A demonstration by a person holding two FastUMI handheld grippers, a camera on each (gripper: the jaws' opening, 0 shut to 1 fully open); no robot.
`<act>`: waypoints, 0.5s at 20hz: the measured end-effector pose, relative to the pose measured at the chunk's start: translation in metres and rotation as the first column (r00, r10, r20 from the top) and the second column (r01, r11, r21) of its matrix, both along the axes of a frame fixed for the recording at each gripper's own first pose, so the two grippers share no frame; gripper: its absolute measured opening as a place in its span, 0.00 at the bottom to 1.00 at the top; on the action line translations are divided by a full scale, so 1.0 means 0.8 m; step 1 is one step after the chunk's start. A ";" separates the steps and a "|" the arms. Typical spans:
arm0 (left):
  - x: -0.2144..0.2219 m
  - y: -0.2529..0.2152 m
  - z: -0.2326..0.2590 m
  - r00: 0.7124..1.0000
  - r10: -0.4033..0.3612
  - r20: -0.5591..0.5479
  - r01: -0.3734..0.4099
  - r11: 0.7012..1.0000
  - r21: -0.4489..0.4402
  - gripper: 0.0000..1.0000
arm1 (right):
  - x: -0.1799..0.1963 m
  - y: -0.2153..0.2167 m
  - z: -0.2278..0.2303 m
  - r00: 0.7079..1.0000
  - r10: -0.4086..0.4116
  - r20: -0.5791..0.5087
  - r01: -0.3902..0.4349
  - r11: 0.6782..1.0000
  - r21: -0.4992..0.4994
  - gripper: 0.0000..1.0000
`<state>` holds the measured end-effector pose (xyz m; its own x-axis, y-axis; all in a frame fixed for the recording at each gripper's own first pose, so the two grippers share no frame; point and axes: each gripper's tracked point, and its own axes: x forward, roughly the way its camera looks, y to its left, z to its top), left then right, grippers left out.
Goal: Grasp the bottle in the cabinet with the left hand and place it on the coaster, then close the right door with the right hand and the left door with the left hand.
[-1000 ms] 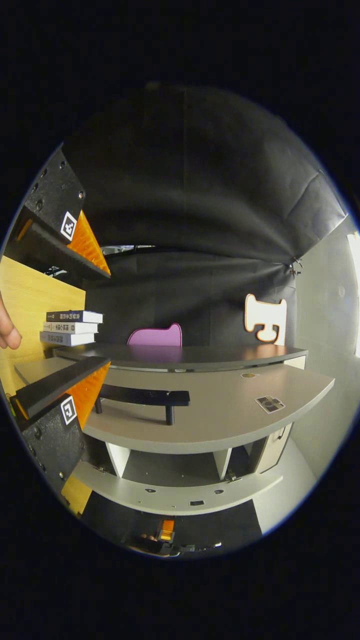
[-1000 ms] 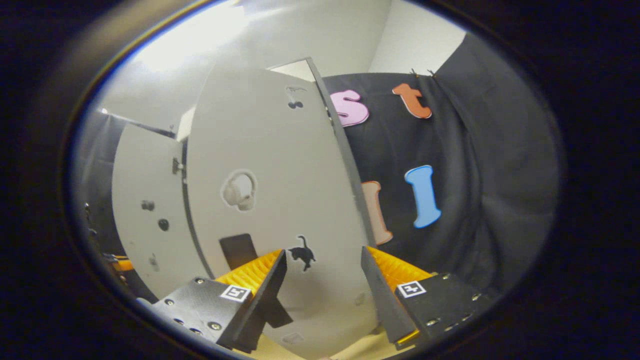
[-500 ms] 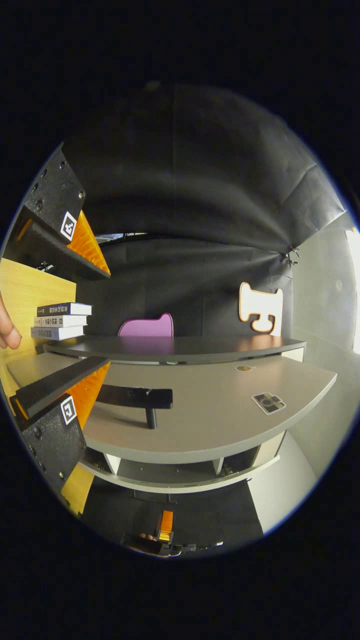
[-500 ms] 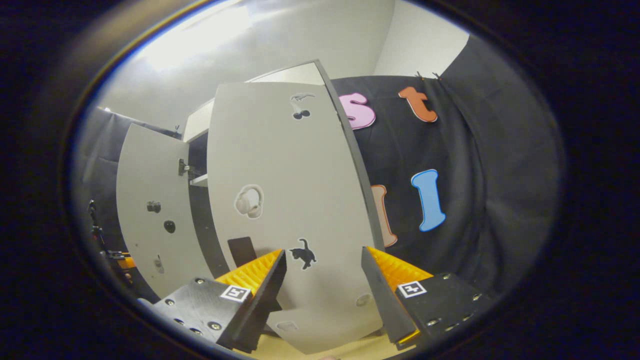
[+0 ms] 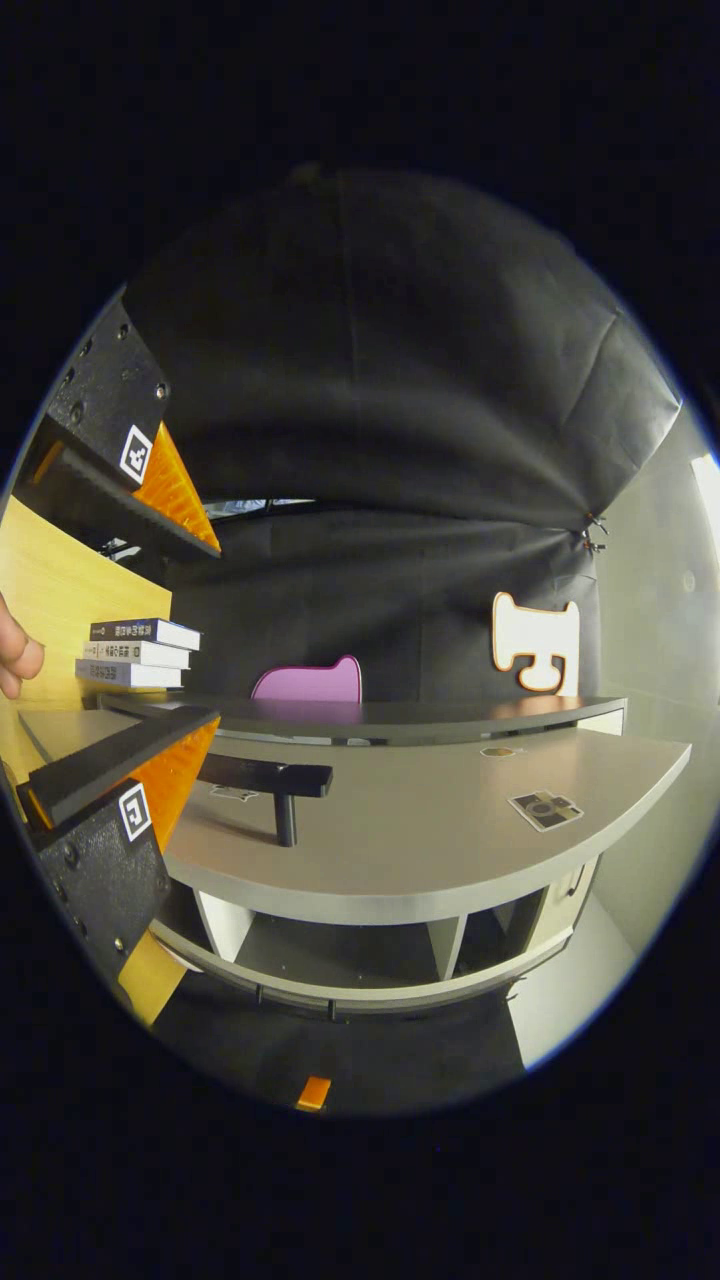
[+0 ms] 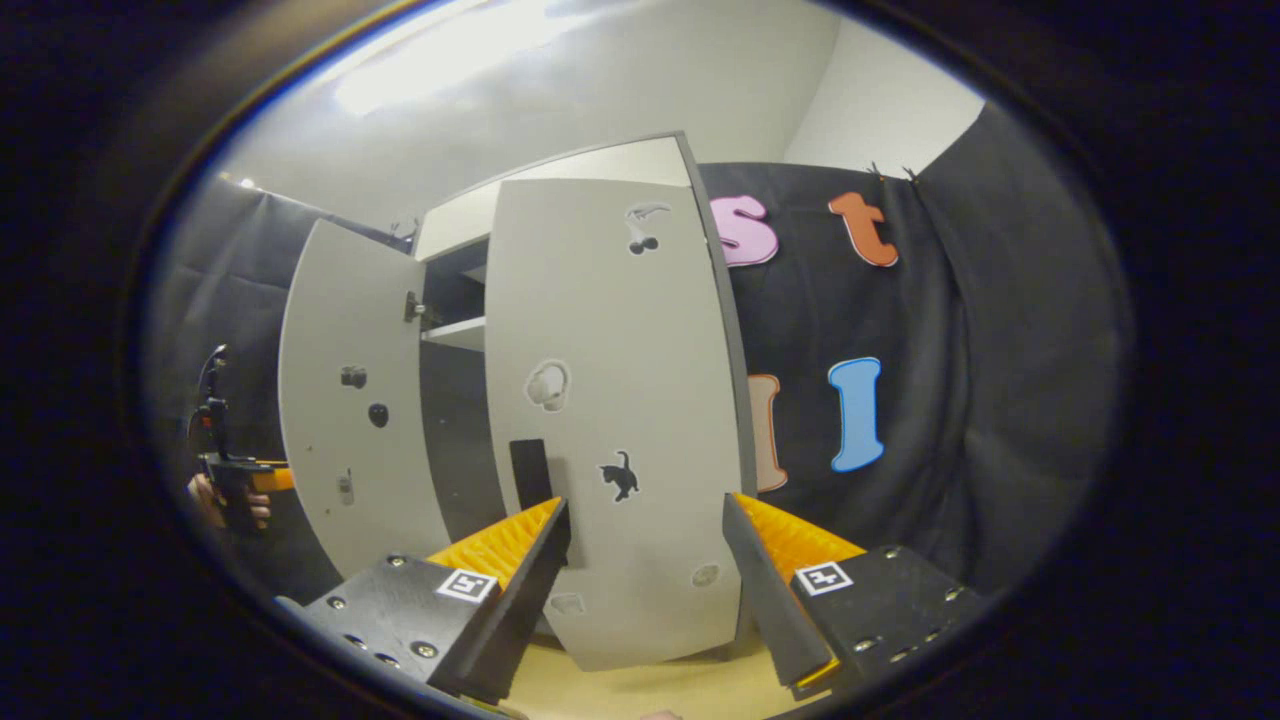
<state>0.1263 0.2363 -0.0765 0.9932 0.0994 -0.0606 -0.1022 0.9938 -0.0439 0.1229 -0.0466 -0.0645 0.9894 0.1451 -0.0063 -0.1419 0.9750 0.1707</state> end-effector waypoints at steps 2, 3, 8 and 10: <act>-0.004 -0.006 -0.001 1.000 0.004 -0.009 -0.004 1.000 -0.004 0.93 | -0.013 0.001 -0.007 1.000 0.019 -0.013 -0.019 0.999 -0.027 0.93; -0.004 -0.006 0.000 1.000 0.015 -0.007 -0.015 1.000 -0.001 0.93 | -0.021 0.000 -0.008 1.000 0.024 -0.015 -0.024 0.999 -0.040 0.93; -0.008 -0.017 0.001 0.999 0.047 -0.009 -0.047 0.999 0.005 0.93 | -0.056 0.002 -0.013 0.997 0.070 -0.011 -0.071 0.996 -0.058 0.93; -0.010 -0.029 0.002 0.999 0.035 -0.015 -0.035 0.999 -0.005 0.93 | -0.063 -0.002 -0.015 0.998 0.063 -0.013 -0.063 0.996 -0.061 0.93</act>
<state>0.1187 0.2128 -0.0751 0.9881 0.1336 -0.0764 -0.1374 0.9894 -0.0470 0.0724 -0.0479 -0.0767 0.9781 0.2062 -0.0280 -0.2019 0.9729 0.1131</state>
